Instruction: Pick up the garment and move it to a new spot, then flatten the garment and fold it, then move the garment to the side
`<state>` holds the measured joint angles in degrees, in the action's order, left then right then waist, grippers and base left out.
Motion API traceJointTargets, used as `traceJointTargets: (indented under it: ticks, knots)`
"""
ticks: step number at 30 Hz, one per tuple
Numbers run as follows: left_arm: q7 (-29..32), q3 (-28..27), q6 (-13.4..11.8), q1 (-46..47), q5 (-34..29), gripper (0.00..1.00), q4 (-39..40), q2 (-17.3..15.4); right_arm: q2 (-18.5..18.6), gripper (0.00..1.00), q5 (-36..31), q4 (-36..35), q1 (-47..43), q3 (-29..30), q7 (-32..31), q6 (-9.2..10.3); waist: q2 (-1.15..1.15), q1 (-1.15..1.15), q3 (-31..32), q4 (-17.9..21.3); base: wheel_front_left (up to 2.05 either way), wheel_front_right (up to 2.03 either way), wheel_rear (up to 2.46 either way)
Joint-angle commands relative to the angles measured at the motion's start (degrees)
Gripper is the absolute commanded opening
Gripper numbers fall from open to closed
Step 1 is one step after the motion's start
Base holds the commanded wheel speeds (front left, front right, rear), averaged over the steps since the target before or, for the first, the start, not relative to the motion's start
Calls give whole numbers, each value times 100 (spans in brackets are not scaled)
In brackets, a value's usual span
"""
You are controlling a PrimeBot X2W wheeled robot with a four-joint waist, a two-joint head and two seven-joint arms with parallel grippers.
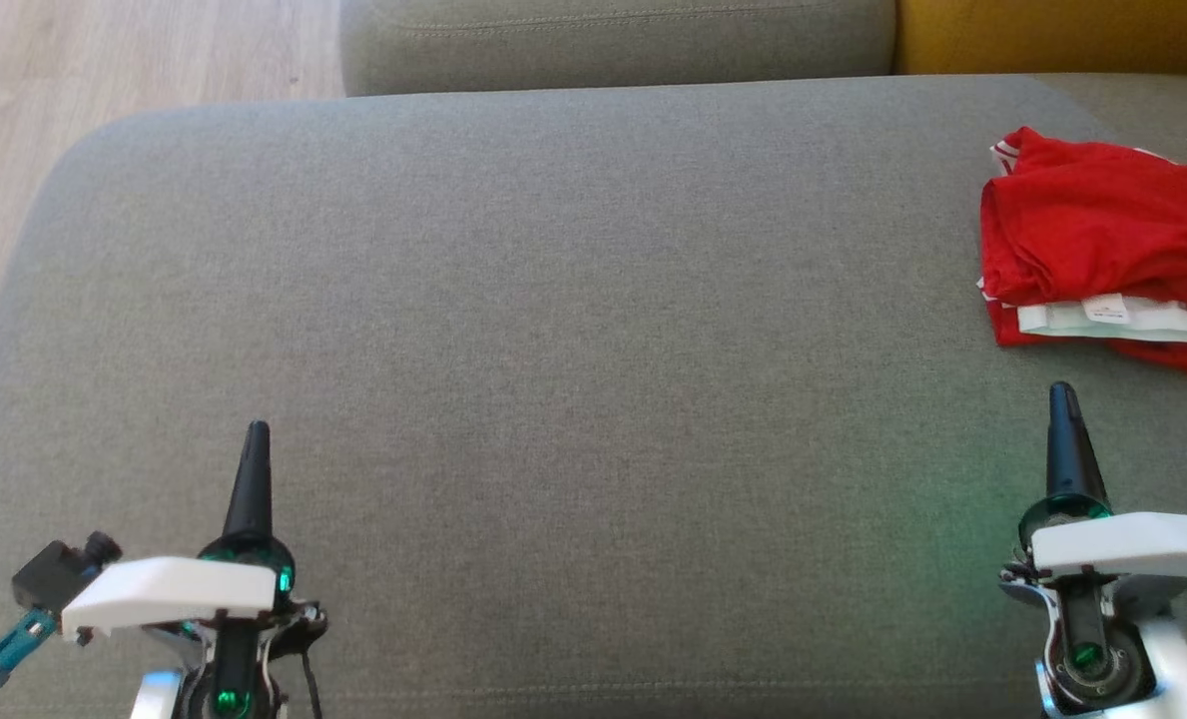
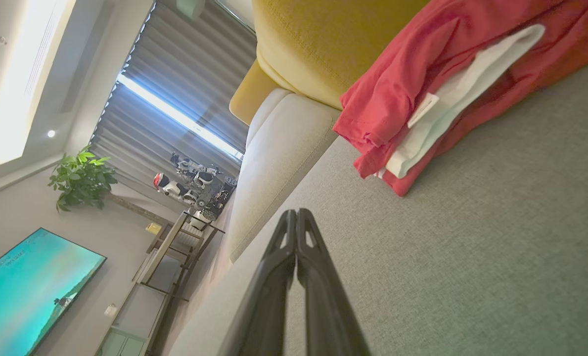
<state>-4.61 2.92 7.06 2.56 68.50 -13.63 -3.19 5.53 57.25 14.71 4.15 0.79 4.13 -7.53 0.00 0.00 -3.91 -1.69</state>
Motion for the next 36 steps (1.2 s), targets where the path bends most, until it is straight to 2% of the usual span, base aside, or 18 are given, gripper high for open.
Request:
traceJointTargets:
  ticks: [1,36]
  knots:
    - [35,-162,24,255,119,0,145,-97,-2,0,181,-172,194,-14,-34,2,0,0,9,4,0,0,0]
    - [608,-523,36,312,1656,0,33,-113,-90,0,2370,-112,190,249,-598,4,0,0,240,109,0,0,0]
